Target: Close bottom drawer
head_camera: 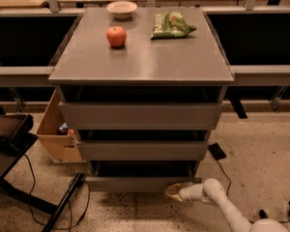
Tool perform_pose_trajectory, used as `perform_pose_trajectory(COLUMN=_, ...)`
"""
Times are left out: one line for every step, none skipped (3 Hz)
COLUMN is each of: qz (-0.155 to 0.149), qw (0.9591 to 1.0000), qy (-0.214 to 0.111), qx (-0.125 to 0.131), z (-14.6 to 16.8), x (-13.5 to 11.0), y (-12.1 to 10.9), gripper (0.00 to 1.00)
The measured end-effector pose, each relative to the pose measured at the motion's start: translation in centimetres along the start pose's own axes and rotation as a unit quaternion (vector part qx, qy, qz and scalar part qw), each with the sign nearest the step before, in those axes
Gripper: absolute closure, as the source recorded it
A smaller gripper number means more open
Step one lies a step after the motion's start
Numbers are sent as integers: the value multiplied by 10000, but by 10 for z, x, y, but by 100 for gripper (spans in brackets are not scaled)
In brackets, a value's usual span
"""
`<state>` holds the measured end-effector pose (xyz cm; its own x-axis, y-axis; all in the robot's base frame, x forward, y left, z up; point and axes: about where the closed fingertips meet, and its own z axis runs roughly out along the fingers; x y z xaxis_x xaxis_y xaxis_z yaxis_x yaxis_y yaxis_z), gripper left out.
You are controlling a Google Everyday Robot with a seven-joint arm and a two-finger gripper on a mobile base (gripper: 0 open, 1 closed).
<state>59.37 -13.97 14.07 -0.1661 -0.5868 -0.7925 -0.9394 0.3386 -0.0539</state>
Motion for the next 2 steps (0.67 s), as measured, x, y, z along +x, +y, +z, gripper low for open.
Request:
perform_pose_trajectory(qz=0, qw=10000, qy=0, qx=0, z=0, x=0, y=0, gripper=52)
perform_pose_trajectory(qz=0, qw=10000, qy=0, qx=-1, z=0, x=0, y=0, gripper=28)
